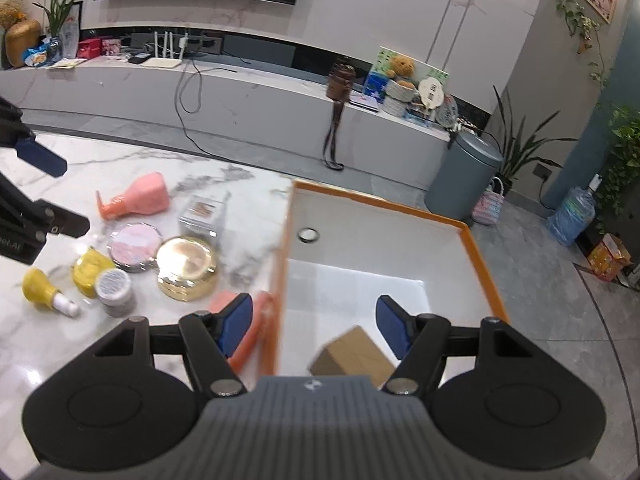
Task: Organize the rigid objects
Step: 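Withdraw both tools from the orange box back toward the table, then grasp the yellow bulb bottle with the left tool while the right tool grasps the pink roll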
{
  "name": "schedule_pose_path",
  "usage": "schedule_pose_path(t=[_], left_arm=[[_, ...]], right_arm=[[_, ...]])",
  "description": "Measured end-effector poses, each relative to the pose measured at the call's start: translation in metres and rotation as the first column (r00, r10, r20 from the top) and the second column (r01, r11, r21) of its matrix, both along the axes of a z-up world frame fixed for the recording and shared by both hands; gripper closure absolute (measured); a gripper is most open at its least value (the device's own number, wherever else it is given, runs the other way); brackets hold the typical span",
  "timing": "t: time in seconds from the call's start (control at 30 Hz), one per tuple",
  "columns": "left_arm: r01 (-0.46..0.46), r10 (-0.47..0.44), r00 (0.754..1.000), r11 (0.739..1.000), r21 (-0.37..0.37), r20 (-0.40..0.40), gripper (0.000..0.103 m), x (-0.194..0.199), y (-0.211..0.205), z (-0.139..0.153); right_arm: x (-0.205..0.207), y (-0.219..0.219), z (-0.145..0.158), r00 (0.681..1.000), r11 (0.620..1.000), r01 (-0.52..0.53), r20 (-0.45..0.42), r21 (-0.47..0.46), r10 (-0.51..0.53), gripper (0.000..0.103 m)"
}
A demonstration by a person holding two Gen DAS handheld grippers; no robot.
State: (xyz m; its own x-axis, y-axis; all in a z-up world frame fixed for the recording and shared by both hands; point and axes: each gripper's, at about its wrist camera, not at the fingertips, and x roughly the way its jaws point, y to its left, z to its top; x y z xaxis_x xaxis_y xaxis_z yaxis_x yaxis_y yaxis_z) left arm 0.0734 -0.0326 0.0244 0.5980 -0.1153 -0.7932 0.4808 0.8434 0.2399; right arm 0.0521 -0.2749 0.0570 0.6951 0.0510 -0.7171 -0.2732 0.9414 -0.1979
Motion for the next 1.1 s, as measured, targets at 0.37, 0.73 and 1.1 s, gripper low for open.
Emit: schedule_pose_path(t=[0.37,0.73,1.1], left_arm=[[0.134,-0.127,0.988,0.988,0.079,-0.083,0.027,-0.026,0.048,-0.051],[0.226,-0.211,0.962,0.972,0.071,-0.176,0.027,-0.028,0.063,-0.094],[0.231,-0.231,0.951,0.973,-0.023,-0.204,0.044,-0.017,0.065,-0.102]], right_arm=[[-0.011,0.046,-0.018,0.999,0.992,0.029,-0.042,0.122,-0.024,0.031],[-0.015,0.075,-0.061,0.988,0.980,0.140,-0.086,0.144,-0.128,0.031],[-0.026,0.076,-0.096,0.921,0.884,0.389,-0.082,0.259,-0.381,0.032]])
